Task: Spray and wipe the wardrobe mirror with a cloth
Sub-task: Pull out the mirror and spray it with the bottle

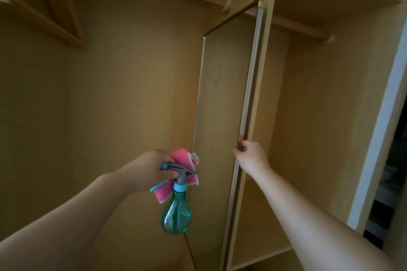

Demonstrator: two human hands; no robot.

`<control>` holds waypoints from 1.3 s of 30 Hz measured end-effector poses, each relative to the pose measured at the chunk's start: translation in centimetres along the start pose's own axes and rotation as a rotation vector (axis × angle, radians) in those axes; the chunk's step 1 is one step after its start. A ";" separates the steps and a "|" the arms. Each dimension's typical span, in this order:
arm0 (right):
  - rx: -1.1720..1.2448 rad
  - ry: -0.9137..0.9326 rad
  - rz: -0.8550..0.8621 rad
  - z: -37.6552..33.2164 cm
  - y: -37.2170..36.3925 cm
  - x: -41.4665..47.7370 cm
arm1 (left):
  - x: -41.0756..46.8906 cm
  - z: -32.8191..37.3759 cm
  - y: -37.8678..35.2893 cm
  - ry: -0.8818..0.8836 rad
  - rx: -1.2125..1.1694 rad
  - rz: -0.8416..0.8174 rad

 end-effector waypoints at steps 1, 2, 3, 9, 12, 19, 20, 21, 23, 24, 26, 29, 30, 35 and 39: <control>-0.017 -0.004 -0.014 0.2 -0.1 0.1 | -0.4 0.2 0.0 0.015 0.010 -0.002; -0.038 -0.003 -0.024 0.2 -0.1 0.1 | -0.7 0.4 0.1 0.032 0.021 -0.003; -0.055 -0.002 -0.028 0.2 -0.2 0.1 | -1.1 0.6 0.1 0.048 0.031 -0.004; -0.092 0.031 -0.058 0.4 1.4 -1.2 | -3.7 1.3 1.1 0.146 0.067 0.019; -0.074 0.046 -0.066 0.5 3.0 -2.9 | -4.6 1.8 1.5 0.168 0.053 -0.005; -0.033 0.066 -0.025 0.4 6.1 -7.4 | -5.6 3.6 2.2 0.133 0.057 -0.044; -0.042 0.058 -0.014 0.4 6.5 -7.9 | -5.8 3.7 2.2 0.134 0.049 -0.047; -0.052 0.050 -0.004 0.5 6.7 -8.3 | -6.0 3.8 2.1 0.130 0.041 -0.052; -0.070 0.036 0.014 0.4 7.2 -9.1 | -6.4 4.0 1.9 0.107 0.028 -0.067; -0.075 0.026 0.024 0.3 7.5 -9.4 | -6.5 4.2 1.8 0.094 0.017 -0.073; -0.091 0.010 0.044 0.3 8.0 -10.1 | -7.0 4.4 1.6 0.074 -0.012 -0.081; -0.113 0.000 0.071 0.5 8.9 -10.9 | -7.6 4.5 1.5 0.048 -0.050 -0.077; -0.118 -0.003 0.078 0.6 9.2 -11.1 | -7.7 4.5 1.4 0.042 -0.064 -0.080; -0.099 -0.013 0.131 1.8 11.9 -11.1 | -7.8 5.2 0.5 0.019 -0.107 -0.114; -0.146 -0.019 0.187 2.9 14.2 -10.4 | -7.0 6.1 0.3 0.018 -0.068 -0.128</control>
Point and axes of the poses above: each hand's wrist, its own x-axis towards the middle knuckle, its own y-axis out of the back of the hand, z = x × y, the point moved 8 cm from there along x, towards the middle knuckle, and after that the axes turned 14 degrees about x, right-handed, at the moved point
